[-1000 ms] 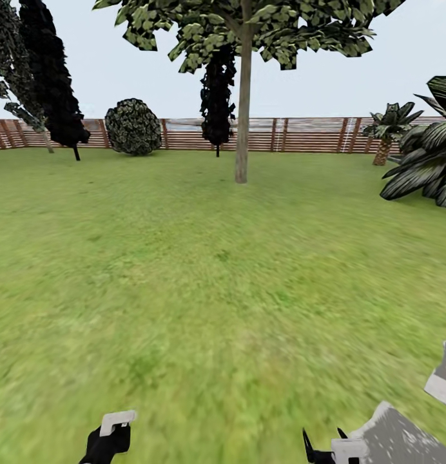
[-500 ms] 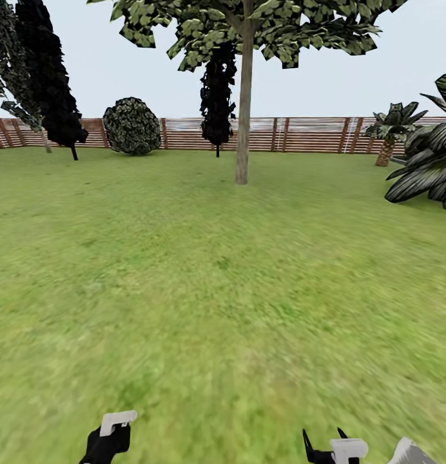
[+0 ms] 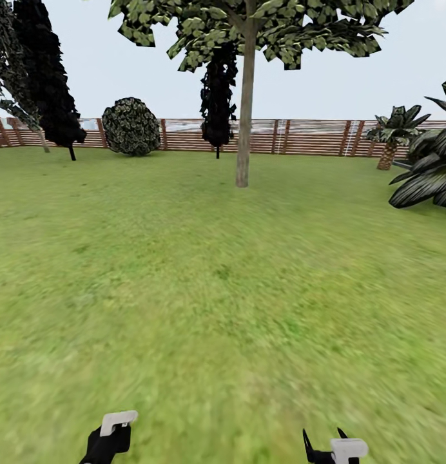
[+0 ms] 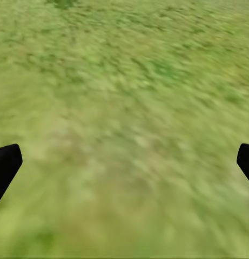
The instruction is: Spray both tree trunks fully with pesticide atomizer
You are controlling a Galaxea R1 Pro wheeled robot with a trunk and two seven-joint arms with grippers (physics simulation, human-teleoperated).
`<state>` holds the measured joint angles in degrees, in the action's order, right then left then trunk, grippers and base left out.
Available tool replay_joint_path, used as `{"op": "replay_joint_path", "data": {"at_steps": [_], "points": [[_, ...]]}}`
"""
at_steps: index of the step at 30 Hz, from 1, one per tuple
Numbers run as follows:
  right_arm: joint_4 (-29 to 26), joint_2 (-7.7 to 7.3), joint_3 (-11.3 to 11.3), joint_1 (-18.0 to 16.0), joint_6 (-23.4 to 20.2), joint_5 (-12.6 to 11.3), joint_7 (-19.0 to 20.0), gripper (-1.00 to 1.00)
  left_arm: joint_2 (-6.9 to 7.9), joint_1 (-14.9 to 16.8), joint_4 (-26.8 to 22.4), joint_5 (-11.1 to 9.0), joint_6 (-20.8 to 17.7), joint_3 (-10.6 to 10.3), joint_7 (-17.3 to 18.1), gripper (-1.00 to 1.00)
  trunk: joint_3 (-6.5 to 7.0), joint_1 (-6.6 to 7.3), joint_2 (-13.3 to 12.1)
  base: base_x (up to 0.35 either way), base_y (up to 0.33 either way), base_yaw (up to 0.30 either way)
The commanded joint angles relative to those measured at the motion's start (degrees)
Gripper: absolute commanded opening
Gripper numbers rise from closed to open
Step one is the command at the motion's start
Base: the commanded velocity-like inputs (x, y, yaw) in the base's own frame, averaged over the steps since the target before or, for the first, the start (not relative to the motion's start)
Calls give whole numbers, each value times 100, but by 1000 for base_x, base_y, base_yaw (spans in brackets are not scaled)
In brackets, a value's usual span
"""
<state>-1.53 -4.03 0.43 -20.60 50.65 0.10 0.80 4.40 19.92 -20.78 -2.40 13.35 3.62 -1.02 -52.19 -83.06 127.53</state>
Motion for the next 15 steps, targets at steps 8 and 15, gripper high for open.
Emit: {"op": "replay_joint_path", "data": {"at_steps": [8, 15], "points": [[4, -1, 0, 1, 15, -1, 8, 100, 1, 3, 4, -24, 19, -1, -4, -100, -5, -2, 2, 339, 0, 0], [4, -1, 0, -1, 15, -1, 8, 100, 3, 3, 4, -24, 19, -1, -4, -100, -5, -2, 2, 339, 0, 0]]}}
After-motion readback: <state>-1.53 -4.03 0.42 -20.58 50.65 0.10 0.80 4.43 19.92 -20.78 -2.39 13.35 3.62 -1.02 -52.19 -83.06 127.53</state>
